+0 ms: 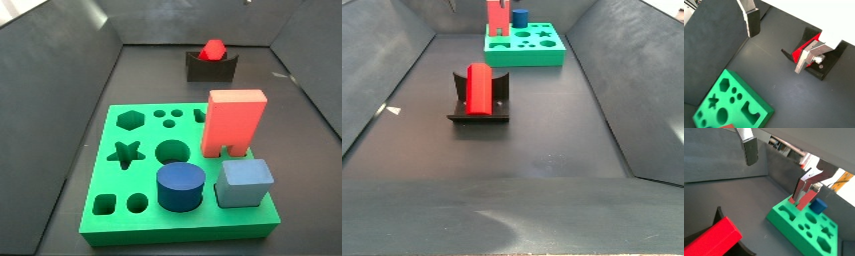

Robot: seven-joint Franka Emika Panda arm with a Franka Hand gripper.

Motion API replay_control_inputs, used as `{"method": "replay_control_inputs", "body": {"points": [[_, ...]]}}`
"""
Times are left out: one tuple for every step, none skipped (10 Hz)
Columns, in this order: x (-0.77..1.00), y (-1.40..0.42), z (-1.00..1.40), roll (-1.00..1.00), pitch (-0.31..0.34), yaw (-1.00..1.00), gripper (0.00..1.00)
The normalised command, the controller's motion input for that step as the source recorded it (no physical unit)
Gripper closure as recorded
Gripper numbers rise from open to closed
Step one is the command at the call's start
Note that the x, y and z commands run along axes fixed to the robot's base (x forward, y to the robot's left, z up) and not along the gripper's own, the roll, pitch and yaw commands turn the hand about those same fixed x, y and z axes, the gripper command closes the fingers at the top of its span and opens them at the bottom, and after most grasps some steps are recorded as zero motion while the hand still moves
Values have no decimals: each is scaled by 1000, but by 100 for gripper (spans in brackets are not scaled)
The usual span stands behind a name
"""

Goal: Pick up the hexagon object. Move up. Place the hexagon object on the fixture. Regrasp the hexagon object. Move to above the board. Insert the hexagon object.
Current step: Regrasp the hexagon object.

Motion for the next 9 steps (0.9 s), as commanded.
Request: {"method": "replay_control_inputs", "body": {"points": [[-25,-36,43,1000,17,16,0],[-20,-37,20,1000,16,16,0],[-24,-40,8,1000,11,17,0],[-32,-29,11,1000,6,17,0],[-38,-24,10,1000,1,18,0],[-36,-23,8,1000,-6,19,0],[-32,-23,4,1000,-13,20,0],[-27,-20,-1,1000,-18,21,0],[-27,-19,-1,1000,-21,22,0]]}}
